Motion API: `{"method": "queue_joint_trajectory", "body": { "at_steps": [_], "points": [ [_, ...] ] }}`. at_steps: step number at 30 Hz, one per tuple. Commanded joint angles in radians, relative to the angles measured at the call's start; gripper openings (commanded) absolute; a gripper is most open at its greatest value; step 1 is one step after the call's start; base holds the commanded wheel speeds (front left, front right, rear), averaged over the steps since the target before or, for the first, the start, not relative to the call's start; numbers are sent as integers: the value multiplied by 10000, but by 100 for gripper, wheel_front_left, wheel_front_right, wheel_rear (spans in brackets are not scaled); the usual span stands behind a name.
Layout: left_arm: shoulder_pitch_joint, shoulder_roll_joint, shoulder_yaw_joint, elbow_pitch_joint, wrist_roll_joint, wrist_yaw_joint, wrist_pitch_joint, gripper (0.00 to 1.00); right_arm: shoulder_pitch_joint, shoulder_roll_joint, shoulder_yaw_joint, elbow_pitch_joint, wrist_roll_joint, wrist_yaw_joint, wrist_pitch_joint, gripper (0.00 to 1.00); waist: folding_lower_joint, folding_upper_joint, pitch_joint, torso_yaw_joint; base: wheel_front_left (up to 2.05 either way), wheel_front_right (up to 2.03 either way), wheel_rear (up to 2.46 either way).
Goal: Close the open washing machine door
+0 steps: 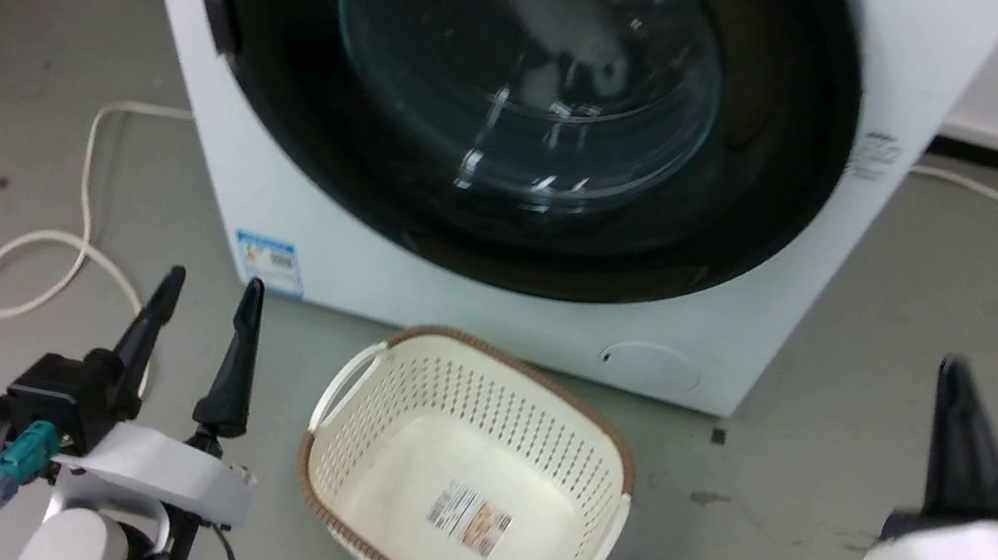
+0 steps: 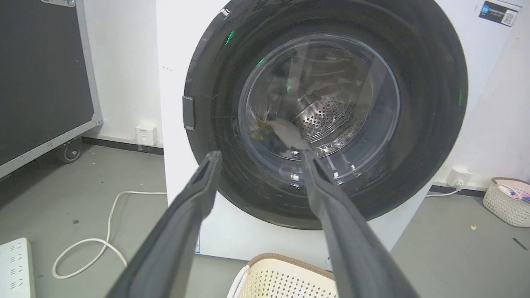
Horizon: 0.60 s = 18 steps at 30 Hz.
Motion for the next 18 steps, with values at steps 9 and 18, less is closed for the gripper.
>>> {"method": "queue_joint_trajectory", "body": {
  "at_steps": [9, 18],
  "points": [
    [335, 0, -147, 594, 23, 227, 364, 100, 1921, 25, 566, -514, 79, -7, 43, 0, 3, 0, -638, -271, 0, 0, 0],
    [432, 3, -229, 680, -74, 356, 677, 100, 2376, 25, 644, -785, 240, -7, 662, 100, 3, 0, -713, -168, 0, 0, 0]
  ]
}}
